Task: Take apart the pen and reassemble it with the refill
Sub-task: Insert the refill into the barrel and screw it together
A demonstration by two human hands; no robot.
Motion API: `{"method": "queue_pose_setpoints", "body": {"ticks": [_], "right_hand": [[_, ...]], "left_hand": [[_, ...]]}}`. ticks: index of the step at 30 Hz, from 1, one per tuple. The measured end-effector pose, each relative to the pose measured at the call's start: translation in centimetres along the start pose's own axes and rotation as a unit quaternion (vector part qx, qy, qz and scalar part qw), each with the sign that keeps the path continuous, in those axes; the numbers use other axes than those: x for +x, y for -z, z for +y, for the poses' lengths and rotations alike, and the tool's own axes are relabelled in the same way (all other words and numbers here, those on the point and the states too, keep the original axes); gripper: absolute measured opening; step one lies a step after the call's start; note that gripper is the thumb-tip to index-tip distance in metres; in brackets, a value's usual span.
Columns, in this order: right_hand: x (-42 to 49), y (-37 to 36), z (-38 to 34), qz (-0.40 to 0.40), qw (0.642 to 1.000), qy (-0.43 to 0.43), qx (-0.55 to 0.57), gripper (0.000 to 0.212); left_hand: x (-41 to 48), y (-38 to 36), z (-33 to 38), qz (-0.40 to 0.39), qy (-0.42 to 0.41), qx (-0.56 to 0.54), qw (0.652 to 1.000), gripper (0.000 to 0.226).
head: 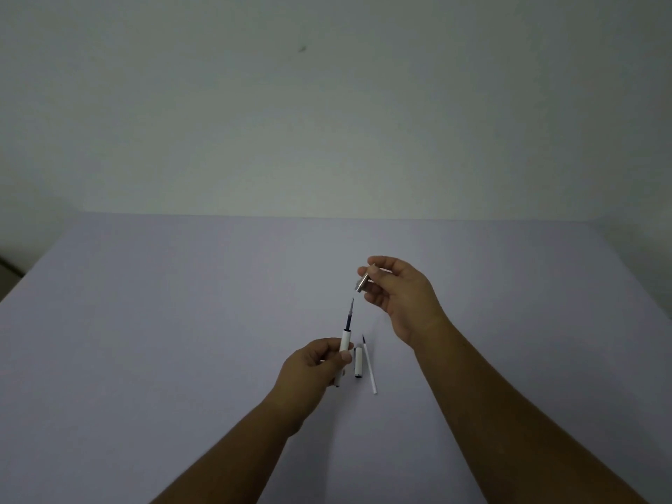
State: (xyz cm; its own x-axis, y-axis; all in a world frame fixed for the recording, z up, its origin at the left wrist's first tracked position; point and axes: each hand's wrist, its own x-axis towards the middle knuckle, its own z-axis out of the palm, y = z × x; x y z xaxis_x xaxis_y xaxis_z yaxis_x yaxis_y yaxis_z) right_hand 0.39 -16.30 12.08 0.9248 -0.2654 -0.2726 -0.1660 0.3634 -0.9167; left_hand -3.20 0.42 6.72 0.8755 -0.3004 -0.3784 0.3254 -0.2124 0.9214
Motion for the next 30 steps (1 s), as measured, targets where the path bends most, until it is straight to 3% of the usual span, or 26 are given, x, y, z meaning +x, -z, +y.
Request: {"method": "queue_pose_setpoints", "body": {"ticks": [17, 26, 30], "right_hand": [[-3.1, 0.6, 0.3, -0.034, 0.988, 0.034, -0.149, 0.012], [-3.3, 0.7, -0.1, 0.019, 0.992, 0.072, -0.105, 0.012], [-3.3, 0.7, -0.3, -0.003, 0.99, 0.064, -0.128, 0.012]], "left_hand": [[-2.8, -0.5, 0.6, -0.006, -0.018, 0.01, 1.0, 0.016], [-3.4, -0.5, 0.7, -0.016, -0.023, 0.017, 0.999, 0.015], [-3.5, -0.5, 0.8, -0.021, -0.024, 0.015, 0.999, 0.014]]}}
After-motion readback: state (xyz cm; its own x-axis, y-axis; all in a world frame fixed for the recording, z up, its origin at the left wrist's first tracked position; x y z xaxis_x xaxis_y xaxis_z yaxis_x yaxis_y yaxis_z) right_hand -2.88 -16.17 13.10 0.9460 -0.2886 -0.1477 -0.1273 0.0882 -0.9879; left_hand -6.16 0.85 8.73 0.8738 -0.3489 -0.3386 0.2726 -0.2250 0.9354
